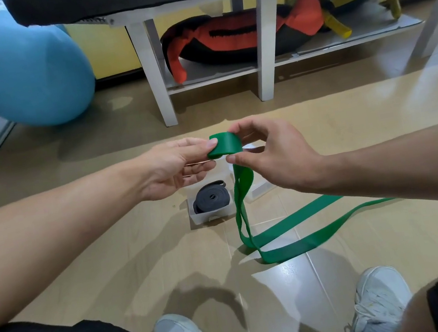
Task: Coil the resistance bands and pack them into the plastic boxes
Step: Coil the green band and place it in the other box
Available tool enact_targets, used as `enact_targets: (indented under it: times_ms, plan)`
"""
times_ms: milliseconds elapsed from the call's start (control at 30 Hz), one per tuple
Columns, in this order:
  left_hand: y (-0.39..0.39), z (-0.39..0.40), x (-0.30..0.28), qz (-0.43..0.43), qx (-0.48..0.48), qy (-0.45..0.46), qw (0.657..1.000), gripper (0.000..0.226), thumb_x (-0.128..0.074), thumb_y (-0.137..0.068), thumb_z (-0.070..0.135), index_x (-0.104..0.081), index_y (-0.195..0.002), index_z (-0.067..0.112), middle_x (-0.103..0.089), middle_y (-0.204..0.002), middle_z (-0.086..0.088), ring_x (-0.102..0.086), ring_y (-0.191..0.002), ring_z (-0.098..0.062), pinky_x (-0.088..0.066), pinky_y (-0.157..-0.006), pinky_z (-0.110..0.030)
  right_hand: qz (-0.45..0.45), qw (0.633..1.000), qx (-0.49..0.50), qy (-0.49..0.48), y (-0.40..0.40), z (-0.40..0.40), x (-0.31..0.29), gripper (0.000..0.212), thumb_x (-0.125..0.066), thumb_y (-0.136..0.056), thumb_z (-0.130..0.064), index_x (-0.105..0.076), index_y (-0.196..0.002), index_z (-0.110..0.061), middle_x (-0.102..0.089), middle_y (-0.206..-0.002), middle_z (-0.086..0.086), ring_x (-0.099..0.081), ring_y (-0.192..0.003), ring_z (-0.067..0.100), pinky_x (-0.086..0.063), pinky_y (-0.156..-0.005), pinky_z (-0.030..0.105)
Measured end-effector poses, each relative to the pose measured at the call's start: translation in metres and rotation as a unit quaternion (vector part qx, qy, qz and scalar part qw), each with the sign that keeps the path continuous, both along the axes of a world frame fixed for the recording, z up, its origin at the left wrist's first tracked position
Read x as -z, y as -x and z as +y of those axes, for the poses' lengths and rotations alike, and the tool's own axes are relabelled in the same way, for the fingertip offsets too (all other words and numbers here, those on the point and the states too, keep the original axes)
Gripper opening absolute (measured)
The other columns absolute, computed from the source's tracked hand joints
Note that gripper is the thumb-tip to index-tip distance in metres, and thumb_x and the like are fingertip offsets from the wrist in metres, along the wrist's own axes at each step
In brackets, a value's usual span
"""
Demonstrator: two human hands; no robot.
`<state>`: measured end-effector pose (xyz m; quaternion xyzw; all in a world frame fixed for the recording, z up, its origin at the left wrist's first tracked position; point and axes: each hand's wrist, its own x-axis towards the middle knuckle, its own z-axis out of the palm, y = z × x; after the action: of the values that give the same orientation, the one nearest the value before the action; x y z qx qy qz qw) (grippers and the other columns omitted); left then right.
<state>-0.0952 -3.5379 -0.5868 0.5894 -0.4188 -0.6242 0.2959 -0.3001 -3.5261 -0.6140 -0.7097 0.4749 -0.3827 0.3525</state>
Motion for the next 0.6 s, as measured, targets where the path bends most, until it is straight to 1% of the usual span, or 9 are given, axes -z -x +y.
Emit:
enact_targets:
  times_ms: [67, 133, 233, 333, 433, 500, 600]
  plan:
    - [0.001, 0.001, 0.002, -0.037, 0.010, 0.015, 0.999, 0.029, -0.078, -0.084, 0.031, -0.077, -0.108, 0.015, -0.079, -0.096, -0.001, -0.073, -0.077, -0.007, -0.053, -0.072, -0.022, 0.003, 1.000, -0.001, 0.000, 0.000, 0.000, 0.000, 0.035, -0.081, -0.084, -0.021, -0.066, -0.115, -0.026, -0.069, -0.105, -0.013, -0.065, -0.101, 0.003, -0.057, -0.088, 0.019]
    - [0.004, 0.002, 0.001, -0.049, 0.022, 0.020, 0.998, 0.031, -0.076, -0.088, 0.034, -0.078, -0.113, 0.014, -0.079, -0.103, 0.000, -0.072, -0.085, -0.009, -0.052, -0.074, -0.024, 0.009, 1.000, 0.000, 0.001, 0.001, 0.001, 0.000, 0.035, -0.081, -0.083, -0.022, -0.067, -0.115, -0.027, -0.069, -0.104, -0.014, -0.065, -0.101, 0.003, -0.057, -0.089, 0.018]
    - [0.009, 0.005, 0.000, -0.076, 0.049, 0.030, 0.995, 0.036, -0.076, -0.087, 0.038, -0.077, -0.112, 0.012, -0.078, -0.101, -0.001, -0.069, -0.091, -0.012, -0.053, -0.076, -0.024, 0.032, 0.999, -0.008, 0.019, 0.000, 0.003, 0.000, 0.035, -0.083, -0.081, -0.023, -0.068, -0.113, -0.029, -0.069, -0.102, -0.016, -0.065, -0.098, 0.000, -0.055, -0.087, 0.014]
    - [0.014, 0.006, 0.000, -0.116, 0.054, 0.039, 0.991, 0.036, -0.081, -0.083, 0.037, -0.078, -0.108, 0.012, -0.079, -0.098, -0.004, -0.070, -0.090, -0.013, -0.052, -0.069, -0.023, 0.064, 0.998, -0.010, 0.028, -0.002, 0.004, 0.000, 0.034, -0.085, -0.079, -0.024, -0.068, -0.107, -0.032, -0.067, -0.098, -0.018, -0.063, -0.092, -0.002, -0.055, -0.079, 0.011]
    - [0.018, 0.006, 0.000, -0.128, 0.038, 0.039, 0.990, 0.027, -0.082, -0.084, 0.029, -0.079, -0.104, 0.011, -0.081, -0.093, -0.006, -0.071, -0.081, -0.012, -0.052, -0.064, -0.022, 0.087, 0.996, -0.007, 0.024, -0.003, 0.004, 0.000, 0.034, -0.087, -0.077, -0.029, -0.067, -0.103, -0.034, -0.066, -0.094, -0.018, -0.061, -0.086, -0.005, -0.048, -0.068, 0.003]
    - [0.020, 0.006, 0.000, -0.127, 0.021, 0.043, 0.991, 0.020, -0.081, -0.084, 0.023, -0.078, -0.100, 0.010, -0.080, -0.091, -0.007, -0.071, -0.079, -0.013, -0.053, -0.066, -0.023, 0.101, 0.994, -0.008, 0.033, -0.004, 0.004, 0.000, 0.036, -0.087, -0.077, -0.033, -0.068, -0.107, -0.034, -0.067, -0.094, -0.019, -0.060, -0.086, -0.007, -0.044, -0.066, 0.001]
    - [0.022, 0.004, -0.001, -0.118, 0.002, 0.037, 0.992, 0.020, -0.082, -0.083, 0.019, -0.078, -0.099, 0.009, -0.079, -0.086, -0.006, -0.069, -0.076, -0.012, -0.051, -0.068, -0.023, 0.106, 0.994, -0.003, 0.035, -0.006, 0.003, -0.001, 0.040, -0.085, -0.079, -0.034, -0.068, -0.115, -0.032, -0.066, -0.097, -0.019, -0.060, -0.090, -0.006, -0.046, -0.068, 0.006]
